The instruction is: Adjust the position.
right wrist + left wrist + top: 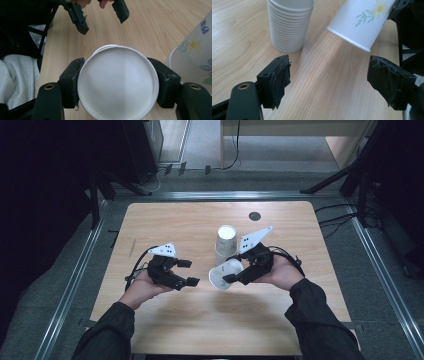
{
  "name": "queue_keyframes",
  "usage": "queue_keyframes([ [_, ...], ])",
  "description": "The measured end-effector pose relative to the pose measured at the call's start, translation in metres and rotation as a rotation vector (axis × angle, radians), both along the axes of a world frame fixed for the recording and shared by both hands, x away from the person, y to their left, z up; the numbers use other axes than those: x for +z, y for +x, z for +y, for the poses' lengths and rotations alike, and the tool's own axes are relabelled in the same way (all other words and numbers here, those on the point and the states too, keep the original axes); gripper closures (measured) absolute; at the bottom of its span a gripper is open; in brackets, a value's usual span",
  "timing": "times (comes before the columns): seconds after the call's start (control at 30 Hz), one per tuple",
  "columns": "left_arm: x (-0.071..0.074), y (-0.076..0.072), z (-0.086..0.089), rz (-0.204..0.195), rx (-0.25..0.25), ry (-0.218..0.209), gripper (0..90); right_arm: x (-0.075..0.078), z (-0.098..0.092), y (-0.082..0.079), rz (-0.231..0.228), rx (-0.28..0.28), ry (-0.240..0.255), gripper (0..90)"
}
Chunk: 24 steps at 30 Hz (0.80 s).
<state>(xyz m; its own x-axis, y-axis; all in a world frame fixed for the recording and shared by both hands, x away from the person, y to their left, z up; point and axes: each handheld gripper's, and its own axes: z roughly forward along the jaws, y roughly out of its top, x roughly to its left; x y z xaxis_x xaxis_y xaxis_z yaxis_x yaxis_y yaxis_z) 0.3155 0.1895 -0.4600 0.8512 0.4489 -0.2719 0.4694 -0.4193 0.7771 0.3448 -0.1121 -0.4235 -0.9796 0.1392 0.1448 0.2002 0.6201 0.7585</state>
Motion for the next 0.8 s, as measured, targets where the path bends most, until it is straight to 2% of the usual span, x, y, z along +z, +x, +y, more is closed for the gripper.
queue_keyframes([
  [0.23,0.004,-0.003,-0.004,-0.013,-0.038,-0.022,12.7,-0.009,-0.003,-0.003,-0.004,-0.019,0.053,35.1],
  [0.33,0.005,-0.003,-0.006,-0.009,-0.049,-0.045,12.4,-0.01,-0.003,-0.003,-0.004,-0.02,0.08,35.1],
  [0.53,0.003,-0.004,-0.011,-0.019,-0.06,-0.031,12.0,-0.015,-0.004,-0.002,0.019,-0.016,0.136,35.2],
  [0.67,0.0,-0.002,-0.013,-0.005,-0.075,-0.058,12.1,-0.016,-0.004,-0.001,0.029,-0.012,0.164,35.2],
  [0.8,-0.001,-0.002,-0.017,-0.014,-0.085,-0.065,12.2,-0.015,-0.004,0.001,0.032,-0.009,0.208,35.2],
])
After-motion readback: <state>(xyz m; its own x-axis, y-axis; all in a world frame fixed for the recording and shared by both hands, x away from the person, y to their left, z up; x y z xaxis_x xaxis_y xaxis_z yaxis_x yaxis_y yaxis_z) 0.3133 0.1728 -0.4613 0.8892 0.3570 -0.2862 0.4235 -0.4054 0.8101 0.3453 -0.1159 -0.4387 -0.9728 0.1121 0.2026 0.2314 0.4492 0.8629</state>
